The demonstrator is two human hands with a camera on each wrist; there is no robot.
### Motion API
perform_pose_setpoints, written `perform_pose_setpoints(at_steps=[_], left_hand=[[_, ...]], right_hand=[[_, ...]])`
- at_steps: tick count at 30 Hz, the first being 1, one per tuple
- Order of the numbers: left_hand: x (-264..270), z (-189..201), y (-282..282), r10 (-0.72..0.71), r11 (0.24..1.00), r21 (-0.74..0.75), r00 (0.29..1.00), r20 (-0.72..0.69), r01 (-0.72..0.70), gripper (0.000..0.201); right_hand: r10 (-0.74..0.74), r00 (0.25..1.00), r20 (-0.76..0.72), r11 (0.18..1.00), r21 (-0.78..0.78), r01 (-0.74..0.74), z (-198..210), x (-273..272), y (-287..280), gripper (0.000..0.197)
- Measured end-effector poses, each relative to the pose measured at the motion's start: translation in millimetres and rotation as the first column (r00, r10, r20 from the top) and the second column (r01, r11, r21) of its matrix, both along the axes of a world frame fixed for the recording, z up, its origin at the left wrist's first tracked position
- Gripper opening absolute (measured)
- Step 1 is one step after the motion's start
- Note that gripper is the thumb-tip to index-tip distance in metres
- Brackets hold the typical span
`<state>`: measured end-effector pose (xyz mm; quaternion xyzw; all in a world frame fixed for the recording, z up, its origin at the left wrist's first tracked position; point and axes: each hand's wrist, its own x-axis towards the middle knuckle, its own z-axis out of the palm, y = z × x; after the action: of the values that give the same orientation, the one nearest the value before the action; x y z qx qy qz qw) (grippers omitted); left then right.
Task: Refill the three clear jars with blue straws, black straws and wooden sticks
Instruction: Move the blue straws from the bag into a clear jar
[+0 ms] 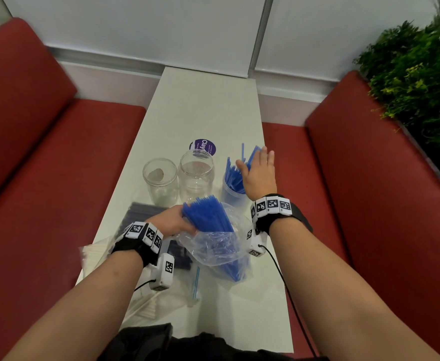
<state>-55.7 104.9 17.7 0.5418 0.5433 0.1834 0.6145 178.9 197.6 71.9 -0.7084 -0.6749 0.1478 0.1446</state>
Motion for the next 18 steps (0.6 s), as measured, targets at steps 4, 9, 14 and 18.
perform_pose_setpoints(at_steps=[4, 9, 14, 18], left_hand=[[-1.3, 0.0, -0.1, -0.020, 1.000, 0.006, 1.000, -0.001, 0.020, 0.050], [1.1, 0.9, -0.5, -0.022, 1.000, 0.007, 1.000, 0.015, 0.022, 0.049], [2.6, 0.6, -0.1, -0.013, 1.000, 0.008, 1.000, 0.004, 0.013, 0.047], [6.2, 2.1, -0.1, -0.006, 1.000, 0.001, 1.000, -0.026, 0.006, 0.050]], right_hand=[[0.037, 0.999, -0.002, 0.996, 0.083, -0.037, 1.5, 2.0, 0.1, 0.072], [0.050, 0.998, 0.027, 0.998, 0.041, -0.051, 0.2, 6.7, -0.3, 0.076], [0.029, 0.990, -0.139, 0.970, 0.242, 0.006, 2.9, 9.7, -7.4, 0.058], [0.152, 0.966, -0.208, 0.841, 0.541, -0.015, 2.8, 0.6, -33.2, 0.027]])
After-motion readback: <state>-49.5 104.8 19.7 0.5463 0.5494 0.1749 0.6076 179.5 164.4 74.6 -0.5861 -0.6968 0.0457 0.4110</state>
